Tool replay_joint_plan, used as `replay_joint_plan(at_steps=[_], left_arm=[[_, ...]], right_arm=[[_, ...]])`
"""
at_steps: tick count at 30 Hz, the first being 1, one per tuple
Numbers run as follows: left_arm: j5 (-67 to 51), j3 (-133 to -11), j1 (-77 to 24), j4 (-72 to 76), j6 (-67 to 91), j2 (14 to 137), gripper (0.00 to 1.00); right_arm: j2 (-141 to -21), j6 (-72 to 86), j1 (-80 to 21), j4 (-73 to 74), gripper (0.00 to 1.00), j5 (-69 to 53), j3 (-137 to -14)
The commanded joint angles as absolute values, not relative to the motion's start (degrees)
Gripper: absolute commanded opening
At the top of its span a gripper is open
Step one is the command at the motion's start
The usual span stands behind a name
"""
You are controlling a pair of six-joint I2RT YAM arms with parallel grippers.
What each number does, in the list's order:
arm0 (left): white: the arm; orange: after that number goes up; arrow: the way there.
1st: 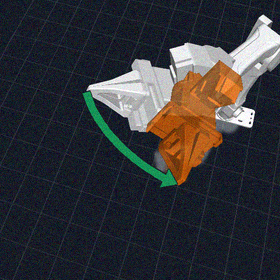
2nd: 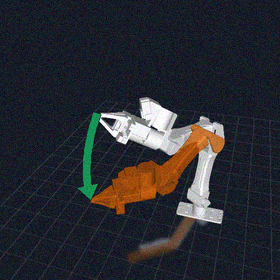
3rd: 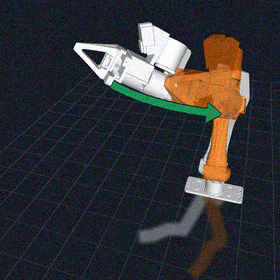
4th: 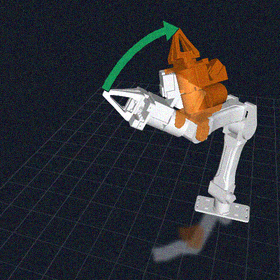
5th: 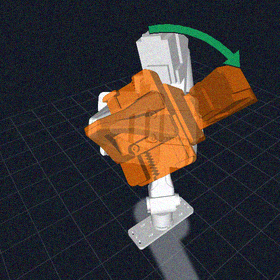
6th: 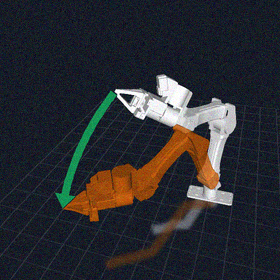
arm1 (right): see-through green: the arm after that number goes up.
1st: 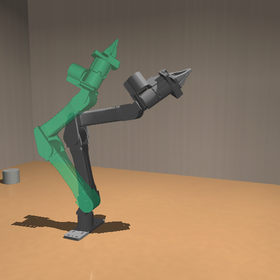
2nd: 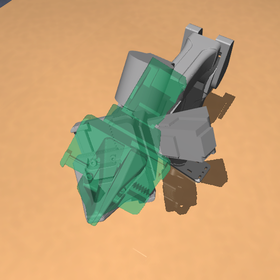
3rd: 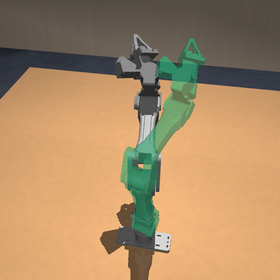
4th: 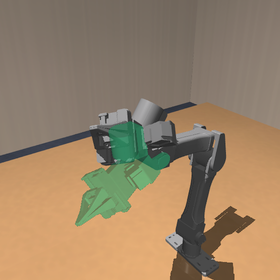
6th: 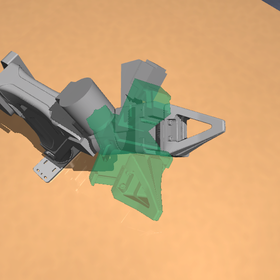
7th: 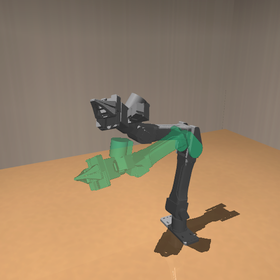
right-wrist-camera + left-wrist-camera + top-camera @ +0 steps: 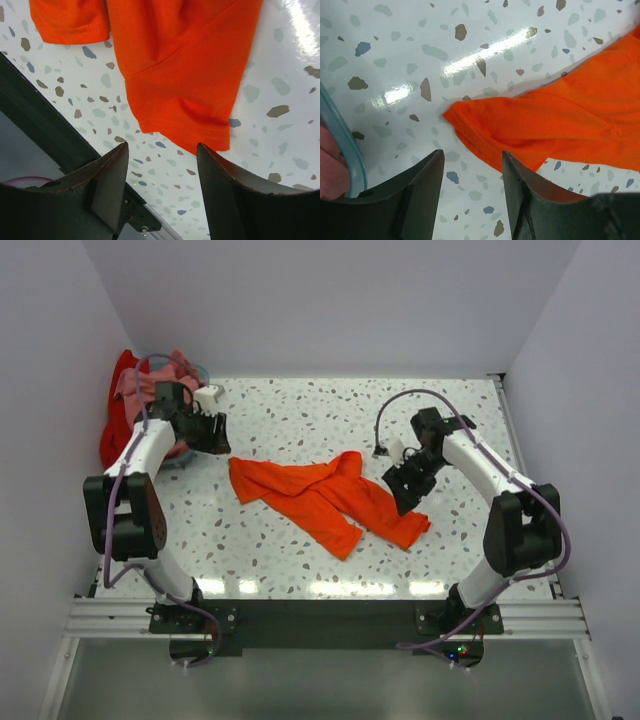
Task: Fold and stack the t-shirts
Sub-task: Flatten the tshirt out
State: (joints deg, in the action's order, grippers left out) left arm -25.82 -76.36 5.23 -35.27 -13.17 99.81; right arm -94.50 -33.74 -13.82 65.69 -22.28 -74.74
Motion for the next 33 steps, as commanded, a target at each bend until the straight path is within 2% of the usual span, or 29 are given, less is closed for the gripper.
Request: replay_joint_plan(at_steps=[1, 4, 9, 17, 27, 32, 33], left_arm=[[-30.0, -75.1, 5.7, -36.1, -16.7, 94.4, 0.55], [-36.9, -73.7, 4.8, -46.6, -27.5, 94.6, 0.56], [-31.5, -66.4, 0.4, -51.9, -38.1, 93.1, 0.61], [-18.3, -56.5, -8.9, -39.8, -36.7, 89.5, 0.63], [-11.4, -54.9, -13.3, -26.7, -35.3, 93.1, 0.63], [-10.0, -54.8, -14.1, -25.0, -34.6, 97.4, 0.56], [-9.7, -54.9, -14.2, -25.1, -34.0, 97.8, 0.43]], right_arm=[[-90.7, -30.3, -16.3, 65.6, 0.60, -22.4, -71.0], [-91.5, -29.4, -16.5, 62.4, 0.58, -18.9, -68.4], [-93.3, -29.9, -16.5, 58.2, 0.57, -12.7, -65.9], [-94.0, -31.1, -16.5, 58.4, 0.56, -12.1, -64.8], [-94.5, -30.6, -17.7, 56.3, 0.58, -12.1, -61.6], [-97.6, -30.4, -18.5, 53.6, 0.54, -9.8, -59.9], [-98.0, -30.4, -18.5, 52.4, 0.47, -9.1, -59.8]])
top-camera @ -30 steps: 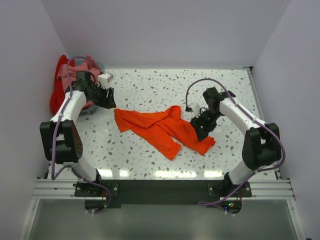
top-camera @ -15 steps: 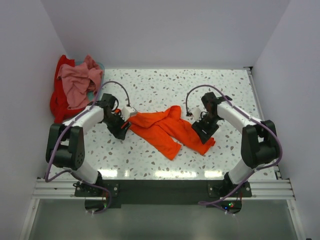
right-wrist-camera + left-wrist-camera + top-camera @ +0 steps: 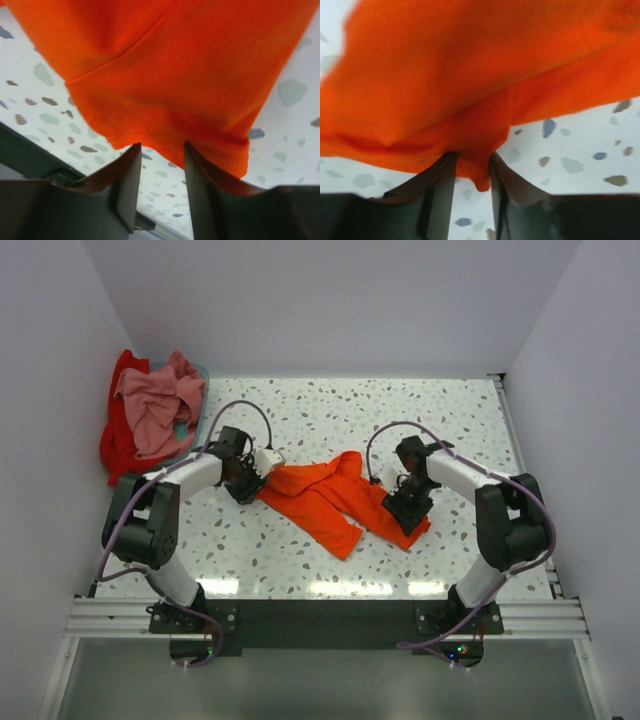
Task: Fold and stack the t-shirts
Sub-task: Flatten the tshirt out
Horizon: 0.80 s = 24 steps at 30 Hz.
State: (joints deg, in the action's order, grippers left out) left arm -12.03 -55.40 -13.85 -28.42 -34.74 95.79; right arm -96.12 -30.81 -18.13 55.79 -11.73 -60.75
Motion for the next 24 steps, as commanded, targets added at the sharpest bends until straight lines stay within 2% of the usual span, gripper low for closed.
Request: replay_joint_plan(at_steps=[1, 2, 3, 4, 5, 6, 13, 18, 19, 22, 24], left_arm=[[-9.2, -55.3, -14.2, -25.6, -33.8, 98.1, 0.35], [-9.4, -56.1, -14.0, -26.7, -33.3, 98.0, 0.27], [-9.6, -56.6, -13.9, -27.2, -32.6, 97.7, 0.14], [-11.0, -58.4, -13.6, -28.1, -32.3, 97.1, 0.09], [-11.9, -59.8, -12.7, -30.2, -32.0, 96.2, 0.04], [-12.8, -61.5, -12.0, -31.3, -30.9, 96.0, 0.00], [-23.7, -86.4, -3.6, -42.0, -26.6, 98.4, 0.00], [-25.0, -90.4, -3.7, -42.9, -26.0, 100.2, 0.00], [-25.0, -90.4, -3.7, -43.1, -25.8, 100.6, 0.00], [-24.9, -89.8, -3.1, -41.8, -23.7, 100.3, 0.00], [-26.8, -88.7, -1.7, -40.5, -22.6, 99.3, 0.00]], right_arm=[[-98.3, -30.4, -18.5, 51.8, 0.42, -8.2, -59.3], [-98.9, -30.7, -18.5, 51.2, 0.27, -6.7, -59.2], [-99.1, -30.8, -18.5, 50.3, 0.17, -5.9, -59.2], [-99.1, -30.9, -18.5, 50.2, 0.06, -5.2, -59.6], [-98.9, -30.9, -18.2, 50.3, 0.00, -4.7, -59.9], [-97.7, -31.0, -17.8, 51.0, 0.00, -4.3, -60.6], [-92.8, -35.7, -9.6, 56.6, 0.00, -5.4, -74.3], [-92.1, -36.4, -10.2, 64.1, 0.00, -13.3, -79.7], [-92.0, -36.1, -12.7, 65.3, 0.27, -14.6, -79.5], [-88.1, -32.4, -18.8, 62.9, 0.68, -12.8, -73.1], [-86.7, -29.3, -20.4, 57.1, 0.72, -12.0, -68.2]])
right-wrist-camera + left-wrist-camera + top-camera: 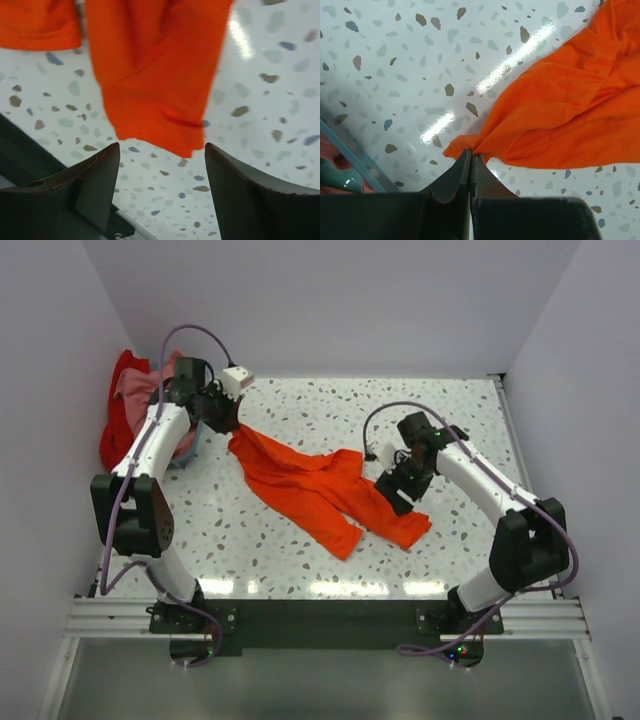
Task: Fold and stack the t-shirts
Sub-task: Flatten the tshirt out
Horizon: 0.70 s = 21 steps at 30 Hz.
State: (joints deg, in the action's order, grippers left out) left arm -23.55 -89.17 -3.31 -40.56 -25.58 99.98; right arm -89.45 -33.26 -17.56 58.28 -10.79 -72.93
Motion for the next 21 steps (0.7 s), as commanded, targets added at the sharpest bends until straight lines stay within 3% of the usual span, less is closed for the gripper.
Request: replay_joint_plan(at_steps=[1, 7, 13, 21], left_arm=[[-27.2, -88.2, -1.4, -39.3, -22.3, 98.0, 0.00], [-28.3, -85.8, -0.6, -35.5, -22.7, 92.7, 0.00], [-29.4, -91.2, -0.6, -37.4, -20.3, 94.3, 0.00], [-30.8, -92.4, -0.6, -38.8, -21.6, 94.9, 0.00]], right_arm=[[-87.4, -28.4, -20.4, 55.8, 0.72, -11.7, -67.9], [-93.9, -25.5, -20.1, 51.1, 0.70, -10.1, -70.7], [-100.5, -25.9, -20.1, 50.7, 0.69, -11.2, -73.6], [-115.0, -21.0, -20.0, 48.5, 0.61, -15.3, -92.6]])
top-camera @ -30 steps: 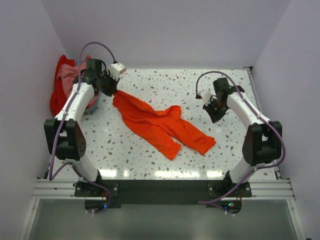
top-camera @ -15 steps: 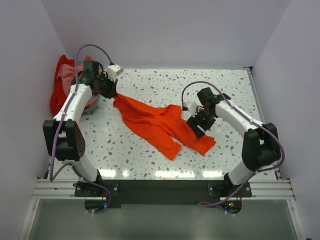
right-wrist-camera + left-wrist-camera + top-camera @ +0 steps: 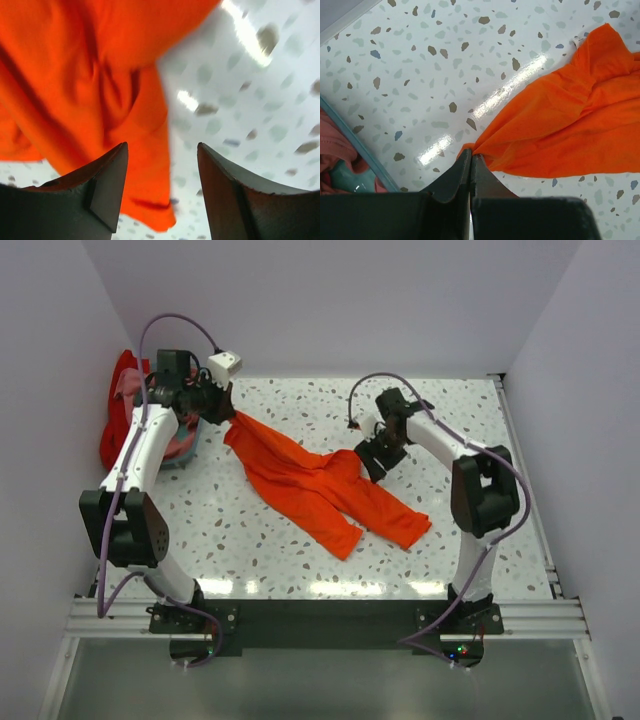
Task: Fold and stack the t-shirts
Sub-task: Flatten the tshirt out
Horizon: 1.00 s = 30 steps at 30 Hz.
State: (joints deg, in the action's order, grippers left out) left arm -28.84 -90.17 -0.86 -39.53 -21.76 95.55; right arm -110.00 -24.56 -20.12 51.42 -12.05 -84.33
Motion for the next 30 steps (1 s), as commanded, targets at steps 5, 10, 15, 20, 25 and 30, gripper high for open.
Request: replay_joint_plan(at_steps=[5, 10, 15, 20, 25, 30], left_arm=[[-30.3, -93.2, -0.6, -38.9, -22.1, 95.0, 0.00], [-29.8, -94.6, -0.6, -39.3, -21.2, 95.4, 0.00], [-30.1, -95.5, -0.7, -39.5, -19.3, 96.4, 0.00], [-30.4, -99.5, 0.0, -39.3, -17.1, 97.8, 0.00], [-30.6, -106.9, 2.0, -39.6, -14.3, 101.1, 0.00], [-30.9, -115.4, 2.1, -38.0, -11.2, 103.4, 0.00]], right_arm=[[-123.6, -17.8, -20.1, 49.6, 0.63, -20.4, -102.3], [-128.7, -17.0, -20.2, 49.9, 0.68, -23.5, -104.9], [-130.7, -15.8, -20.9, 49.7, 0.48, -29.2, -106.1], [-128.2, -15.5, -18.8, 50.3, 0.00, -28.6, -108.6], [-117.5, -15.4, -13.5, 47.5, 0.00, -26.3, -109.9], [-108.0, -17.7, -9.3, 44.4, 0.00, -21.9, -112.1]])
